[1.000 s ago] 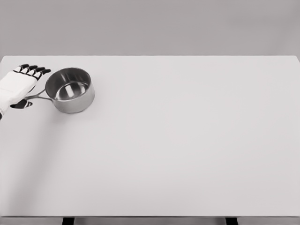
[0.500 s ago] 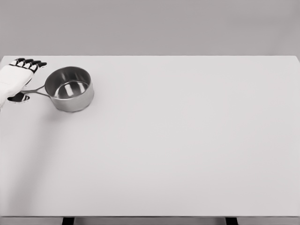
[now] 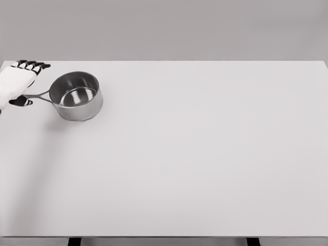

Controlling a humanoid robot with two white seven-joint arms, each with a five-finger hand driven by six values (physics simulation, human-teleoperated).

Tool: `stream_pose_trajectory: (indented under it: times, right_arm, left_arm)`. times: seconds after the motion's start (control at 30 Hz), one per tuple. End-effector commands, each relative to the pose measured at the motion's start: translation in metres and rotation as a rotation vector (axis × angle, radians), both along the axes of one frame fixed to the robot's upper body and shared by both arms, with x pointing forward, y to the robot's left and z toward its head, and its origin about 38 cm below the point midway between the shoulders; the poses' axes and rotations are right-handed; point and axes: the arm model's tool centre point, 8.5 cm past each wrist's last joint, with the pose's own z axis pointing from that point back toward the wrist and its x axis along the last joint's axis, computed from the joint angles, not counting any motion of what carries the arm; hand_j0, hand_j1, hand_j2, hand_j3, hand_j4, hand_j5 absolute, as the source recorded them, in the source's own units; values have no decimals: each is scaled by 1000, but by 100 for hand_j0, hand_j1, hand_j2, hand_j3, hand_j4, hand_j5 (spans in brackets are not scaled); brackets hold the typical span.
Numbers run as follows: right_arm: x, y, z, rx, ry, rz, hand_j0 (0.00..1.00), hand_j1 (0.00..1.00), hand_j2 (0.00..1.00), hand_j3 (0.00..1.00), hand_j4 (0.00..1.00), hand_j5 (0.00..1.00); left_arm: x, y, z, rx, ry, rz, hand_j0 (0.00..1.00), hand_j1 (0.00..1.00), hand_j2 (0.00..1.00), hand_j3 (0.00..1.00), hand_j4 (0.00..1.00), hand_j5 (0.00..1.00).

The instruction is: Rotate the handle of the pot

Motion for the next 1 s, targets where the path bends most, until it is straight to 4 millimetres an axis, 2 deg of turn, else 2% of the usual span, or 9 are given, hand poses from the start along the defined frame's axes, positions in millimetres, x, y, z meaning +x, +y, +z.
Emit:
stream_pose_trajectory:
  times: [0.0,0.97]
  right_arm:
    - [0,0,0,0,0,0,100,100,100,100,100,100]
    - [0,0,0,0,0,0,100,100,100,100,100,100]
  left_arm:
    - [0,0,-3,-2,9,1,100,100,100,100,100,100]
    - [26,1,-5,-15,46,18,100,100,100,100,100,100]
